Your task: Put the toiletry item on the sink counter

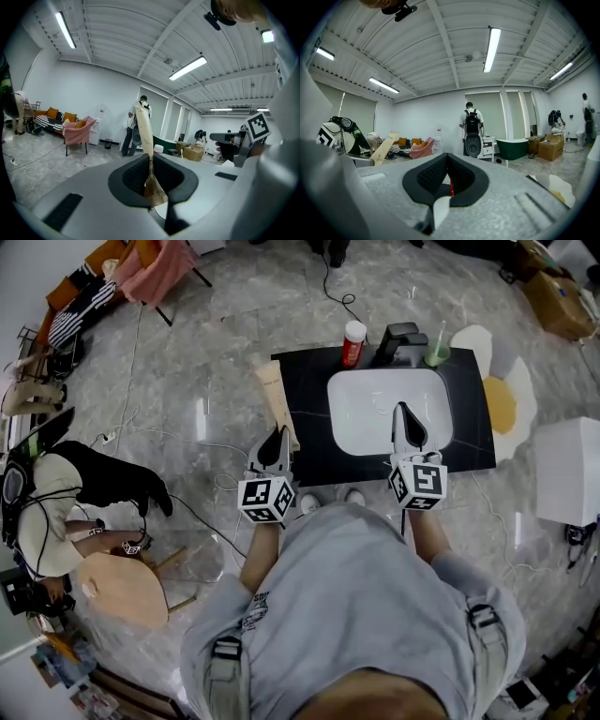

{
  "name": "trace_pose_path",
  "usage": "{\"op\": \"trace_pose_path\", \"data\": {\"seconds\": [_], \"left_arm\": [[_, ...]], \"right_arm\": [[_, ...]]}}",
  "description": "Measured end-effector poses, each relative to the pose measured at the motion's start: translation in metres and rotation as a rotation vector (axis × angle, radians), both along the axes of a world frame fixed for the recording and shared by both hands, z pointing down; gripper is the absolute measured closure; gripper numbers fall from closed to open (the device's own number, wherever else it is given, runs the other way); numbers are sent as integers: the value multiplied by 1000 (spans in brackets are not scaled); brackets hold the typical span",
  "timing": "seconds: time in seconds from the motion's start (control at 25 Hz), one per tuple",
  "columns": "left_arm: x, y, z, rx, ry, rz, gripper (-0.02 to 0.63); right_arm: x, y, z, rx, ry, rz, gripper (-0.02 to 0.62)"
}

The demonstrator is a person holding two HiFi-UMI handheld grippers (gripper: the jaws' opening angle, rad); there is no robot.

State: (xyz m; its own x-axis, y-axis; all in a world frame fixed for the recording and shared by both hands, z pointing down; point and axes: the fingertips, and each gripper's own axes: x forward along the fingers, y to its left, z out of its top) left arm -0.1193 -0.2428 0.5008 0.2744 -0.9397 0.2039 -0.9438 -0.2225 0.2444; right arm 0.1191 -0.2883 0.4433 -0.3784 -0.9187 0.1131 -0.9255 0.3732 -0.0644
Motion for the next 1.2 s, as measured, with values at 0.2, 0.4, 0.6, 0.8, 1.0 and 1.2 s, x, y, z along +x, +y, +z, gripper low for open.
{"op": "trace_pose_path", "data": {"seconds": [0.2, 0.4, 0.6, 0.8, 1.0, 1.2], "left_arm": [[-2, 0, 20, -46, 6, -4, 576], [-3, -2, 36, -79, 2, -1, 576], [-7, -3, 53, -117, 0, -1, 576], [-6, -6, 71, -157, -4, 9, 576], [-7, -5, 86, -196, -7, 20, 577], [-7, -3, 103, -237, -11, 23, 577]], "right_arm": [[2, -1, 0, 1, 2, 6, 592], [2, -3, 0, -2, 3, 10, 592], [-1, -5, 0, -2, 4, 7, 592], [1, -8, 0, -4, 9, 14, 592], [2, -7, 1, -11, 14, 22, 592], [6, -5, 4, -20, 18, 32, 592]]}}
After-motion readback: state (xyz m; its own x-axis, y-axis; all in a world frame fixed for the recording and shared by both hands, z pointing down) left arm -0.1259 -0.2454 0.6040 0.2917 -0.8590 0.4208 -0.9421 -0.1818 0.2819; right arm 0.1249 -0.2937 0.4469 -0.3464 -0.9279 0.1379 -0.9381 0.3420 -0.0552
